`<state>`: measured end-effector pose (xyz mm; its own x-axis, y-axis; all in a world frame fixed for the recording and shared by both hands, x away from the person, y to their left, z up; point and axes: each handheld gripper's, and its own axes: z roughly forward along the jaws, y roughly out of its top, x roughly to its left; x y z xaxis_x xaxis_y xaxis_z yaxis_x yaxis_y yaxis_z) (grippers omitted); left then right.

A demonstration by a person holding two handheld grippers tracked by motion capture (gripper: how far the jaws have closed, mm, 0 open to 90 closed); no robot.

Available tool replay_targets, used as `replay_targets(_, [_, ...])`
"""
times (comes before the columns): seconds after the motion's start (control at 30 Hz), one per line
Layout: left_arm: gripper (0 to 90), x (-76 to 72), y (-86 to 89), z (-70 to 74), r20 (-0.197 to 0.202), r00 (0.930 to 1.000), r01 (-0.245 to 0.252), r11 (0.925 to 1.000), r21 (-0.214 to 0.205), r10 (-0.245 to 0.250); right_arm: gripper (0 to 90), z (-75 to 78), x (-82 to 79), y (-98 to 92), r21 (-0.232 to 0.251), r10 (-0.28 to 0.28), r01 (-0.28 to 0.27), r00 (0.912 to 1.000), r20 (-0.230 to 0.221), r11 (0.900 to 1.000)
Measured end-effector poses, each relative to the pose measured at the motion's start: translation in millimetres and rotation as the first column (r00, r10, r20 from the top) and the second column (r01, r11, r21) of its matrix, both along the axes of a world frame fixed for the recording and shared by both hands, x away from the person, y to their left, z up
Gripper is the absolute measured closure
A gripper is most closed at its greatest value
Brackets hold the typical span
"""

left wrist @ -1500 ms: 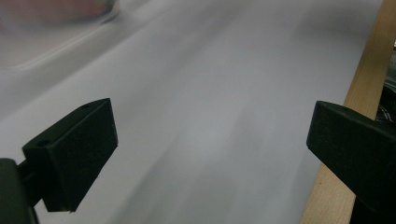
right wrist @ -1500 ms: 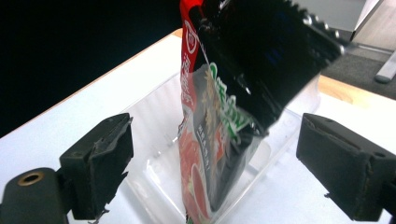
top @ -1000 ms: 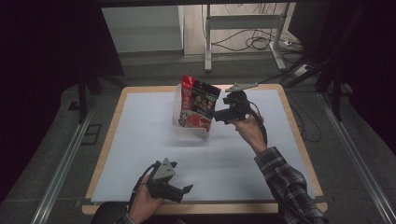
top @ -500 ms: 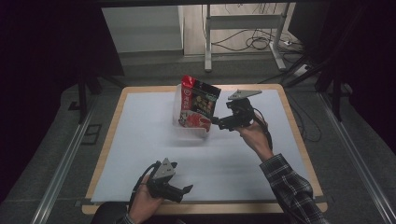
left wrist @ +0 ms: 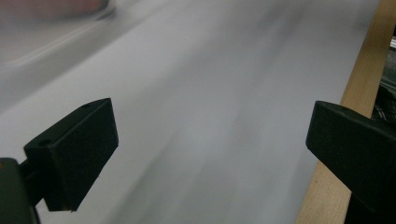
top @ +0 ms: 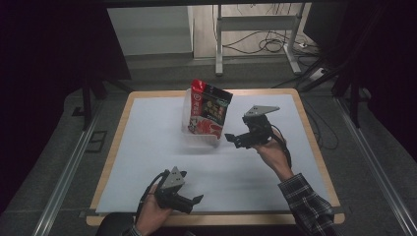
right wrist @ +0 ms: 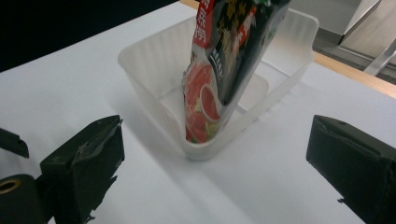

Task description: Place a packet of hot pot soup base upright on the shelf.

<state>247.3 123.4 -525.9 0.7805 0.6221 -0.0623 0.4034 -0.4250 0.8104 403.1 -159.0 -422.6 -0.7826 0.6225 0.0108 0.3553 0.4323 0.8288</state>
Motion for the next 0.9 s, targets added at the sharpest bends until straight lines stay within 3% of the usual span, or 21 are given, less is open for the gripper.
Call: replay_targets(0.9, [2.2, 0.0, 0.3, 0.8, -0.006, 1.0, 0.001, 1.0, -0.004, -0.001, 2.2, -11.1, -29.6, -34.3, -0.023, -0.018, 0.018, 0.9998, 0.004, 0.9996])
